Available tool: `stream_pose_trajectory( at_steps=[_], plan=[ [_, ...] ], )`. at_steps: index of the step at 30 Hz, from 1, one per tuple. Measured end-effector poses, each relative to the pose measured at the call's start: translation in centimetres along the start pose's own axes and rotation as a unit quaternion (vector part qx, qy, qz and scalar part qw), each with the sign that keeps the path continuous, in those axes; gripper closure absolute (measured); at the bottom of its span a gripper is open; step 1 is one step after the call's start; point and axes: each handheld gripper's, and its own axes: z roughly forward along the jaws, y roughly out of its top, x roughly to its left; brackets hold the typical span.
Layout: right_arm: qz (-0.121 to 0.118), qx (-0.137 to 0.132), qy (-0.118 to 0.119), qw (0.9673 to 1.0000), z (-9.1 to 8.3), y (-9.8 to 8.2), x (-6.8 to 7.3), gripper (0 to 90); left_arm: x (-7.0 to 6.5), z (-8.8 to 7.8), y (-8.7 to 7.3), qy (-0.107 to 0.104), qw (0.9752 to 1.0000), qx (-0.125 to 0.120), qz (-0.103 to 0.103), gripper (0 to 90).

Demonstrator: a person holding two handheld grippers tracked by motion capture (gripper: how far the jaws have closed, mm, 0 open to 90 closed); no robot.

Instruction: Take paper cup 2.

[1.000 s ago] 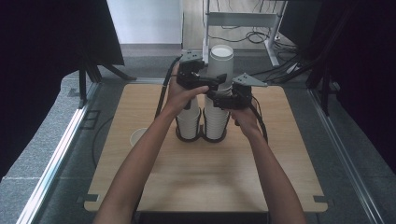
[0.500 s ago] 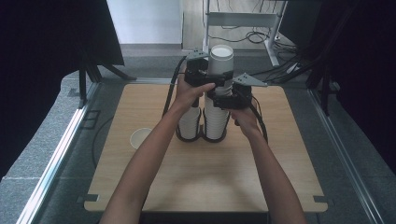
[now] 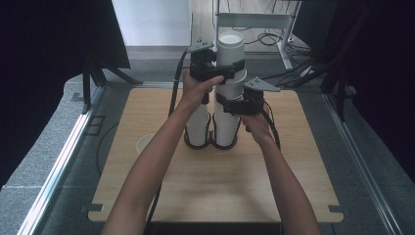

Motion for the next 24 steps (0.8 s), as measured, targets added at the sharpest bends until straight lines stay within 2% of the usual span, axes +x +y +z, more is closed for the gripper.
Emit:
stream_pose_trajectory(
  at_steps=[3,6,11,15,18,24],
  plan=[
    [0.001,0.0,0.0,1.0,0.0,0.0,0.0,3.5,-0.6,-0.9,1.6,0.003,0.9998,-0.016,0.011,15.7],
    [0.0,0.0,0.001,1.0,0.0,0.0,0.0,3.5,-0.9,-2.0,2.8,0.002,0.9993,-0.035,0.013,15.8],
    [0.001,0.0,0.0,1.0,0.0,0.0,-0.1,3.4,-1.2,-4.0,3.6,0.0,0.9984,-0.052,0.021,15.7],
    [0.001,0.001,0.001,1.0,0.0,0.0,-0.1,3.4,-1.2,-5.3,3.1,0.002,0.9986,-0.048,0.023,15.7],
    [-0.002,0.001,0.0,1.0,0.1,0.0,-0.1,3.4,-1.2,-6.0,2.3,-0.001,0.9987,-0.043,0.028,15.7],
    [-0.001,0.002,0.0,1.0,0.0,0.0,0.0,3.4,-1.2,-7.3,0.4,-0.012,0.9989,-0.038,0.025,15.7]
  ],
)
